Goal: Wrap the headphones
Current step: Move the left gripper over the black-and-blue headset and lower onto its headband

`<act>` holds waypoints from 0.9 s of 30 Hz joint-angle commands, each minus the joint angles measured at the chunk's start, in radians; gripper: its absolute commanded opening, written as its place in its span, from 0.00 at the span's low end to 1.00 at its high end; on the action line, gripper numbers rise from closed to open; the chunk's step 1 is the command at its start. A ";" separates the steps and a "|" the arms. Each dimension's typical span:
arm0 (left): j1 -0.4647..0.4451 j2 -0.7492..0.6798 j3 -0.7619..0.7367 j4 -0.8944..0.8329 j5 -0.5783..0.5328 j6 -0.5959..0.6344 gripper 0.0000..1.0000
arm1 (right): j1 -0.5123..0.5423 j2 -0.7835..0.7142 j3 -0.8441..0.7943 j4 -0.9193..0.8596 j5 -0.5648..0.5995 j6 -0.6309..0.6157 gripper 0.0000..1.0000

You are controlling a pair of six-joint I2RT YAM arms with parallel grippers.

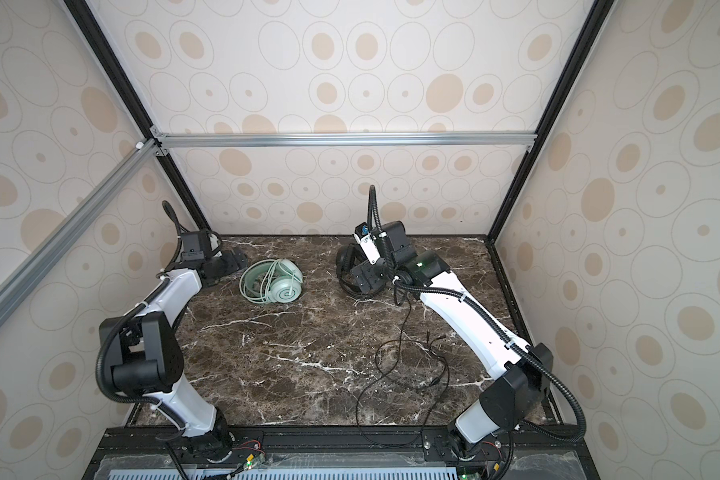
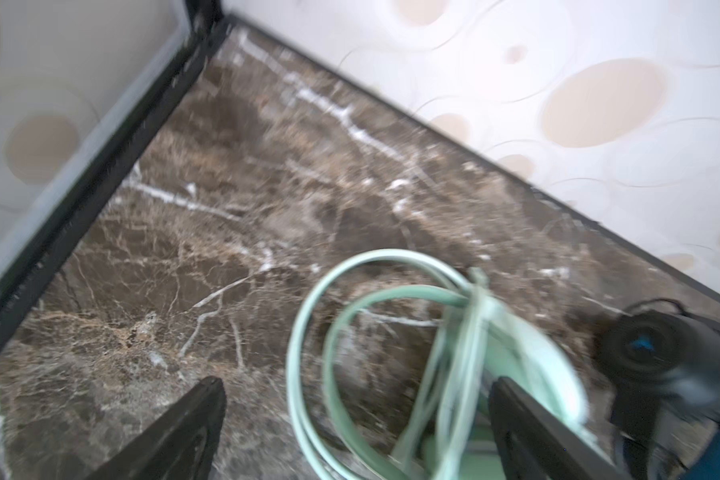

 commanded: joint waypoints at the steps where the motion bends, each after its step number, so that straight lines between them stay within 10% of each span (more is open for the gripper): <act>1: -0.171 -0.073 -0.003 -0.082 -0.108 -0.055 0.98 | -0.024 -0.034 -0.043 -0.049 0.003 0.025 1.00; 13: -0.699 0.094 0.050 0.055 -0.172 -0.505 0.98 | -0.175 -0.237 -0.326 0.007 -0.102 0.109 1.00; 27: -0.754 0.392 0.223 0.113 -0.221 -0.816 0.98 | -0.185 -0.334 -0.442 0.047 -0.054 0.051 1.00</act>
